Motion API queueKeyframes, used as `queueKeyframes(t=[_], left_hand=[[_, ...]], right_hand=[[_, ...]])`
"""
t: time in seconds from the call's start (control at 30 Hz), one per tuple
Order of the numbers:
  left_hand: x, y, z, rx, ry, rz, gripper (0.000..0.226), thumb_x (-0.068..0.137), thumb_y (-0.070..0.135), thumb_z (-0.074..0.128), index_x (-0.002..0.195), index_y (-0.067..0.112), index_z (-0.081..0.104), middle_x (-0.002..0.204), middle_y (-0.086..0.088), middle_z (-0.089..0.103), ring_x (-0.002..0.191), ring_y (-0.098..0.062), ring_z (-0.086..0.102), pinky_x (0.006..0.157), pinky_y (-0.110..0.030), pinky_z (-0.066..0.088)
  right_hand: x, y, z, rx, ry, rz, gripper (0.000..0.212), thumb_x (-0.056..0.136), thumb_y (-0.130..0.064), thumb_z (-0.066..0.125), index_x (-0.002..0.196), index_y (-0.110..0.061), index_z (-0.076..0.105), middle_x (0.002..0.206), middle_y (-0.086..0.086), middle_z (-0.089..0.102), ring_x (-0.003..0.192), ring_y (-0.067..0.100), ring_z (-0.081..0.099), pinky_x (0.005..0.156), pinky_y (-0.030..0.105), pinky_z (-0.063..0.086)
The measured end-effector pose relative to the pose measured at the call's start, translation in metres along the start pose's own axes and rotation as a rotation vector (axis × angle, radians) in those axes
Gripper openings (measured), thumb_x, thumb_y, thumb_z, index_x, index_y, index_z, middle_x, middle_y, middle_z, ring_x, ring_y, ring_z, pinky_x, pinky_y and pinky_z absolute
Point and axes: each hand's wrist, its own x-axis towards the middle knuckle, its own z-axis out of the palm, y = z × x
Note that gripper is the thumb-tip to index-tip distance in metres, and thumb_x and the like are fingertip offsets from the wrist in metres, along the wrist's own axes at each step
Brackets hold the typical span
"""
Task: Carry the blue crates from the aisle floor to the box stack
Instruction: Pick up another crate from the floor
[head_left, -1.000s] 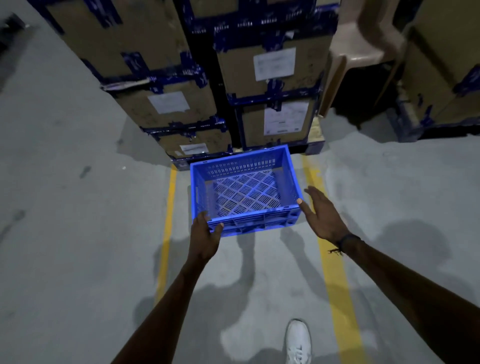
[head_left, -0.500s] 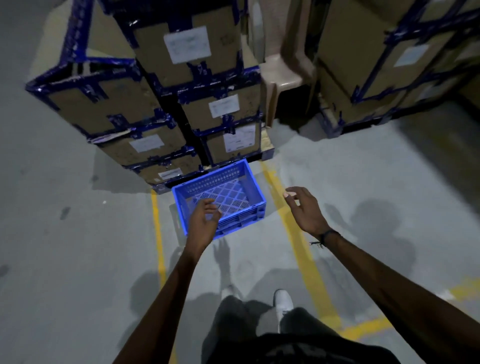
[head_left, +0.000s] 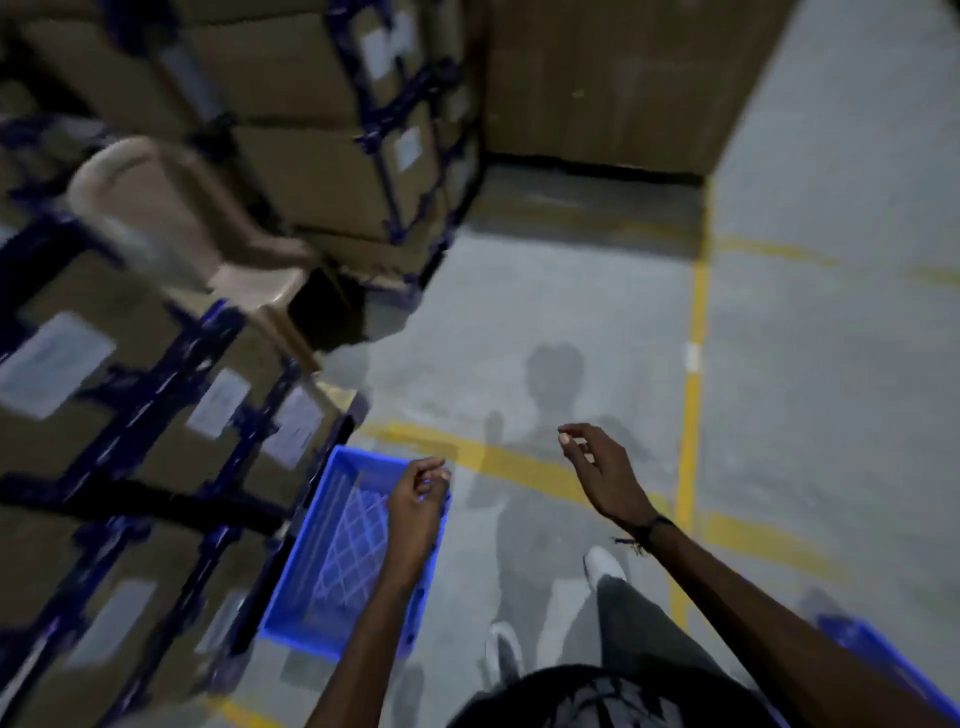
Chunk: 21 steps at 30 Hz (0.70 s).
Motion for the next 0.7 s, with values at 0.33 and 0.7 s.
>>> queueKeyframes(t=[0.33, 0.7], left_hand=[[-0.100, 0.030, 0.162, 0.236, -0.724, 0.185, 0.011, 0.097, 0.016, 0.067, 0.107, 0.016, 0.071, 0.093, -0.007, 0.075, 0.083, -0.017, 0.072, 0.065, -0.032, 0.052], [-0.344, 0.001, 0.308, 0.342, -1.211, 0.296, 0.011, 0.094, 0.014, 0.069, 0.103, 0.016, 0.074, 0.087, -0.005, 0.074, 0.080, -0.013, 0.071, 0.064, -0.029, 0.051]], right_hand=[[-0.268, 0.081, -0.112, 0.121, 0.780, 0.376, 0.017, 0.103, -0.036, 0.050, 0.109, -0.028, 0.064, 0.096, -0.004, 0.069, 0.085, 0.008, 0.068, 0.066, 0.018, 0.048], [-0.583, 0.124, -0.145, 0.182, 1.324, 0.609, 0.016, 0.102, -0.033, 0.053, 0.104, -0.024, 0.066, 0.086, -0.004, 0.070, 0.081, 0.013, 0.068, 0.068, 0.028, 0.052]])
